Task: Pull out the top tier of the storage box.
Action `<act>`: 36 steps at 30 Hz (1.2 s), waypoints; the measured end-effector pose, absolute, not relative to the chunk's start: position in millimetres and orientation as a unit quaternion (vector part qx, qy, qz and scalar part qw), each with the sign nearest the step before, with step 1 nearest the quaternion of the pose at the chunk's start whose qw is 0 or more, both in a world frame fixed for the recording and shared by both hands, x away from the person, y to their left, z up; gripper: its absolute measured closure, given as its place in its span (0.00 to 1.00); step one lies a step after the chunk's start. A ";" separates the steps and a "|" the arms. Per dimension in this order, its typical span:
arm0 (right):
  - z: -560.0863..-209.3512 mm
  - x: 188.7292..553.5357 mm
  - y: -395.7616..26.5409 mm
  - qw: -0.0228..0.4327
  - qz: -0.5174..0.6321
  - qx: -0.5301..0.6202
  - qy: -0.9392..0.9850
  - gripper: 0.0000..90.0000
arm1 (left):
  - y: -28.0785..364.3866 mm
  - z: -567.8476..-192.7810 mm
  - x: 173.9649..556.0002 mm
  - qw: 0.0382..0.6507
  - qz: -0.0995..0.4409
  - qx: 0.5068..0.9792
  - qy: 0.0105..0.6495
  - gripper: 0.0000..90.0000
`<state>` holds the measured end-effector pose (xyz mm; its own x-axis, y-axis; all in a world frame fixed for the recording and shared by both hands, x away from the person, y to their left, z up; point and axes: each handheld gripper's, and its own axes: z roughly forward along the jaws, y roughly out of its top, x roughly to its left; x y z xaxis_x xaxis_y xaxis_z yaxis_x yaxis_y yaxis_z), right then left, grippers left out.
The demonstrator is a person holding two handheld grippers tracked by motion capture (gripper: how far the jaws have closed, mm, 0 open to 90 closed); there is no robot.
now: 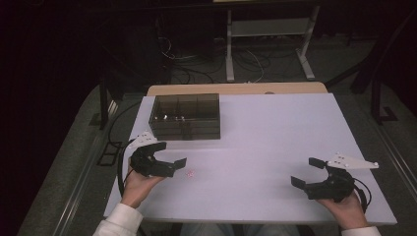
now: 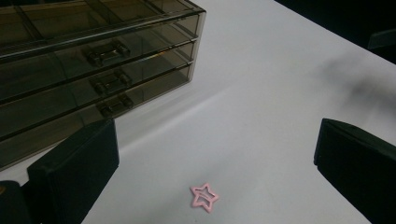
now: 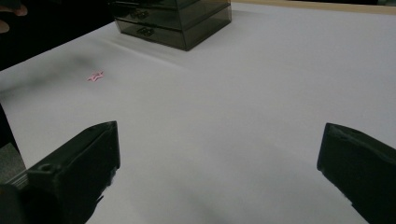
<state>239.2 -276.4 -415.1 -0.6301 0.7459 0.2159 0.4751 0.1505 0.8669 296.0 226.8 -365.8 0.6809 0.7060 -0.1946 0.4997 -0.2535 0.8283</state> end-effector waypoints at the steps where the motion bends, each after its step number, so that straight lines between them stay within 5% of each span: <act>1: -415.2 239.3 -276.4 0.134 0.508 0.408 0.747 0.00 | 227.1 -366.0 297.1 0.474 0.108 0.784 0.386 0.00; 36: -414.9 239.5 -275.5 0.139 0.504 0.407 0.749 0.00 | 235.4 -377.1 336.1 0.460 0.071 0.766 0.444 0.00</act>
